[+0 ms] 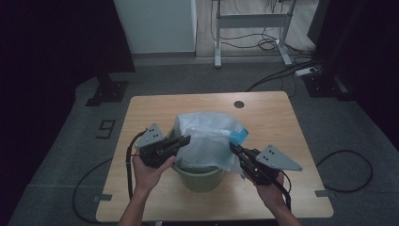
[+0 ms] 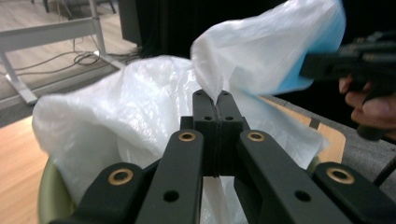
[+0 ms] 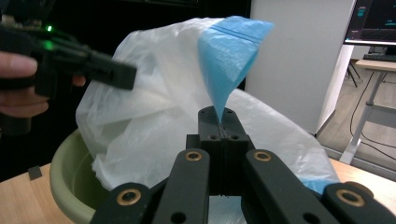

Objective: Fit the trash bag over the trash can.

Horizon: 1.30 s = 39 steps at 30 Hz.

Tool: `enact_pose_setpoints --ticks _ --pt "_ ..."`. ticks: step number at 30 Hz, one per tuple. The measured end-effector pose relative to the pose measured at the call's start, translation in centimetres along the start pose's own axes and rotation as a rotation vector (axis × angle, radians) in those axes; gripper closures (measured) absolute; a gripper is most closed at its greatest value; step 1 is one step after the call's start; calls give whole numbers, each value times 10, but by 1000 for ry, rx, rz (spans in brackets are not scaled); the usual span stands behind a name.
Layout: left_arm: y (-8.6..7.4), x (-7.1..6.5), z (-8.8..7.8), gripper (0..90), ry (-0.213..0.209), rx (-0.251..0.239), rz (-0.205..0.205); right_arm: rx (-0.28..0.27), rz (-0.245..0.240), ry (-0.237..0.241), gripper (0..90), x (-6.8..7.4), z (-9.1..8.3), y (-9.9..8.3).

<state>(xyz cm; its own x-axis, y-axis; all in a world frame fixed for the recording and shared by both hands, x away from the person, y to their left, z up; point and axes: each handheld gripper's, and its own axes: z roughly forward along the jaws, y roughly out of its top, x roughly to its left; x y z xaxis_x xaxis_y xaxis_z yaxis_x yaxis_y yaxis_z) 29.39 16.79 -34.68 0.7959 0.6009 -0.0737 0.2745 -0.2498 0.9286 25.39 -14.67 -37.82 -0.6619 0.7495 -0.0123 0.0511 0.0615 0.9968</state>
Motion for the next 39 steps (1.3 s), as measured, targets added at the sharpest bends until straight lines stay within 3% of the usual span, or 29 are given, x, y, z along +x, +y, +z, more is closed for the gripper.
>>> enact_pose_setpoints --ticks 11,17,20,30,36,39 --pt "-27 4 -22 899 11 7 -40 -10 3 22 843 9 10 3" --pt "-35 5 -29 899 25 -40 -79 -2 31 -11 660 10 12 -2" --pt "-38 7 -32 899 32 -64 -97 6 35 -25 611 11 11 -6" --pt "-48 11 -35 899 24 -76 -127 49 80 -26 561 6 13 -18" --pt "-51 12 -35 897 1 -73 -136 45 61 18 562 9 10 -19" --pt "-49 10 -36 872 -14 -68 -120 52 38 36 772 12 12 -17"
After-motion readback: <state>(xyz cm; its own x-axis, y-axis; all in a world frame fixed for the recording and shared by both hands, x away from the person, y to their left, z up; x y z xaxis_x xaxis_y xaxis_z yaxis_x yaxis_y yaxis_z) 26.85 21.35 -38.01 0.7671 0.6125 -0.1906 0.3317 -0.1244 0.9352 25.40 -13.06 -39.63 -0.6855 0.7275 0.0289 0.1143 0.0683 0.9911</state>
